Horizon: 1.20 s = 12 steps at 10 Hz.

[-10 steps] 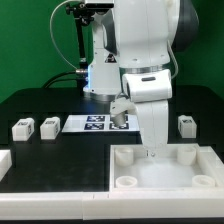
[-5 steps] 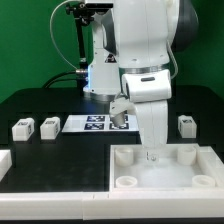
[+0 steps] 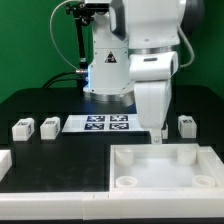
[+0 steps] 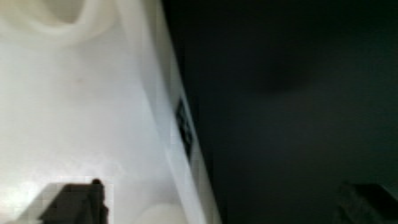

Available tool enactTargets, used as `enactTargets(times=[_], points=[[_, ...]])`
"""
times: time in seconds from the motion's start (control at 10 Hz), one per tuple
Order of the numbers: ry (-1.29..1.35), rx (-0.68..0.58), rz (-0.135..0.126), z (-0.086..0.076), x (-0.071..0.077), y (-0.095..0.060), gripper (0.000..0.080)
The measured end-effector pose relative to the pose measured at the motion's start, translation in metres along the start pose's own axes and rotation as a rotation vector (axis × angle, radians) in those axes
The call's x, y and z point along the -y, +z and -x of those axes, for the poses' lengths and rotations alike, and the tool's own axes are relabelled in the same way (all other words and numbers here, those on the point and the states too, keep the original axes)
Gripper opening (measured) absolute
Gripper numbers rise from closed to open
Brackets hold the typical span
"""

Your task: Assemble one leg

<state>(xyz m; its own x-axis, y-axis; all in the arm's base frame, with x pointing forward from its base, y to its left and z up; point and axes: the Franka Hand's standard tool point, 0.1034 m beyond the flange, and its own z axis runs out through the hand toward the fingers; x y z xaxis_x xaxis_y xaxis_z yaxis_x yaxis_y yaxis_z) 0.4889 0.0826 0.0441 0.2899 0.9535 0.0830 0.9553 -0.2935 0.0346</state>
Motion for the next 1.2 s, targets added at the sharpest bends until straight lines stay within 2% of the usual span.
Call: enactTargets(times=[0.1, 0.3, 0.4, 0.5, 0.6, 0.9, 1.0, 1.1, 1.2], points=[[0.101, 0.006, 0.0, -0.012, 0.01, -0.008, 0.0649], [0.519, 0.007, -0.002, -0.034, 0.033, -0.02, 0.0649], [0.69, 0.0, -0.004, -0.042, 0.057, -0.016, 0.0649], [0.819, 0.013, -0.018, -0.046, 0.076, -0.012, 0.0649], [0.941, 0.015, -0.02, -0.053, 0.081, -0.011, 0.0649], [1.239, 0.011, -0.04, -0.056, 0.083, -0.011, 0.0649], [1.314, 0.108, -0.089, -0.054, 0.094, -0.003, 0.0649], [1.363, 0.12, -0.112, -0.054, 0.092, 0.001, 0.0649], [1.419, 0.149, -0.143, -0.047, 0.095, 0.007, 0.0649]])
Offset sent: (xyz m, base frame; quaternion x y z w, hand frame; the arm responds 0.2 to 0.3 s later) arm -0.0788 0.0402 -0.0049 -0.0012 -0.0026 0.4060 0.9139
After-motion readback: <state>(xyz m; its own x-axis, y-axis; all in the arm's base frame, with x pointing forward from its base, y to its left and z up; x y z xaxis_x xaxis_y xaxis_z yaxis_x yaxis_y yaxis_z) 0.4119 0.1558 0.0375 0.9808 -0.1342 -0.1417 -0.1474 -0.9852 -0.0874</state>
